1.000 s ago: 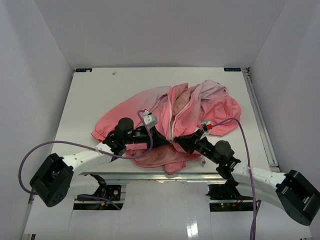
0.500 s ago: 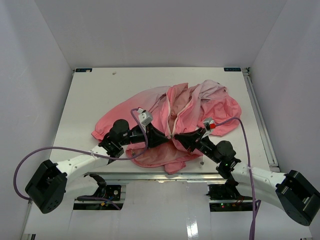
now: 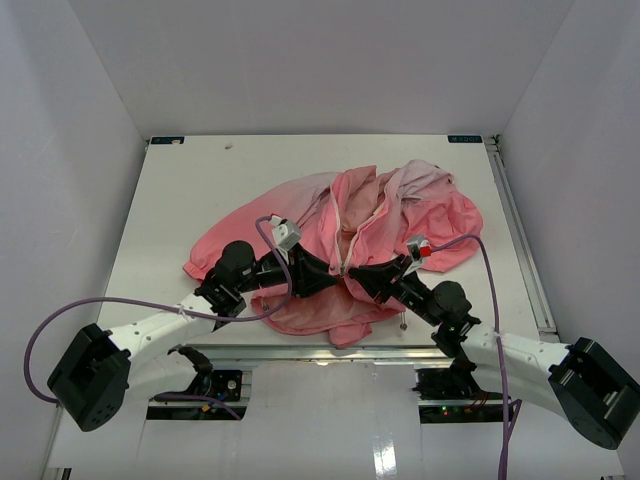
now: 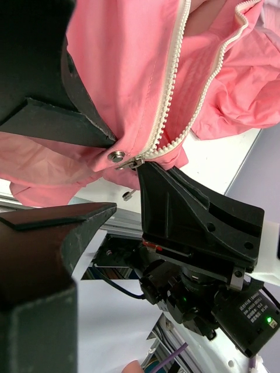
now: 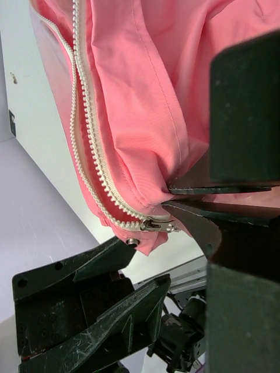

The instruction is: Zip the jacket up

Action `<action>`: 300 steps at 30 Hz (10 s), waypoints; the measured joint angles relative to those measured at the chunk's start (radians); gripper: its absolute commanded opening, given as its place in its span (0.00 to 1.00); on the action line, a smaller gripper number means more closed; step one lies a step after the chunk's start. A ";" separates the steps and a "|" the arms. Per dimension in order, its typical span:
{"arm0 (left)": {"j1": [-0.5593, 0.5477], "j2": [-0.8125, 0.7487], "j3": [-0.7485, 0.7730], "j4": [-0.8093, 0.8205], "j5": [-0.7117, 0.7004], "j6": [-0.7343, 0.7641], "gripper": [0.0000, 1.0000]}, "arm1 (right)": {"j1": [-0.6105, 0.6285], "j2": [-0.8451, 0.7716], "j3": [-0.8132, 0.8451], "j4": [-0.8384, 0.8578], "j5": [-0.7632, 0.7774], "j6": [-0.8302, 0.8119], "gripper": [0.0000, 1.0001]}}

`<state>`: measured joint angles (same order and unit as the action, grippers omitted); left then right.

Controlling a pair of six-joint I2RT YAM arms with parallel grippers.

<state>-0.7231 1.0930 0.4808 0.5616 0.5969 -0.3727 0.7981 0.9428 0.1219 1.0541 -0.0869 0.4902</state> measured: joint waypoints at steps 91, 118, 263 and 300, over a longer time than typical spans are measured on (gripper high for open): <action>-0.001 0.061 0.037 -0.098 -0.088 0.125 0.38 | -0.123 0.053 0.188 -0.223 -0.164 -0.002 0.08; 0.000 0.077 0.036 -0.007 -0.075 -0.025 0.00 | -0.127 0.051 0.123 -0.108 -0.204 0.005 0.08; 0.060 0.126 0.106 -0.264 0.078 0.045 0.42 | -0.096 0.167 0.385 -0.538 -0.367 -0.149 0.08; 0.060 0.164 0.082 -0.235 0.160 0.096 0.00 | -0.091 0.176 0.393 -0.575 -0.389 -0.153 0.08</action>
<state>-0.6628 1.2568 0.5630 0.3269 0.7569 -0.2765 0.7071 1.1191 0.5151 0.4786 -0.4755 0.3370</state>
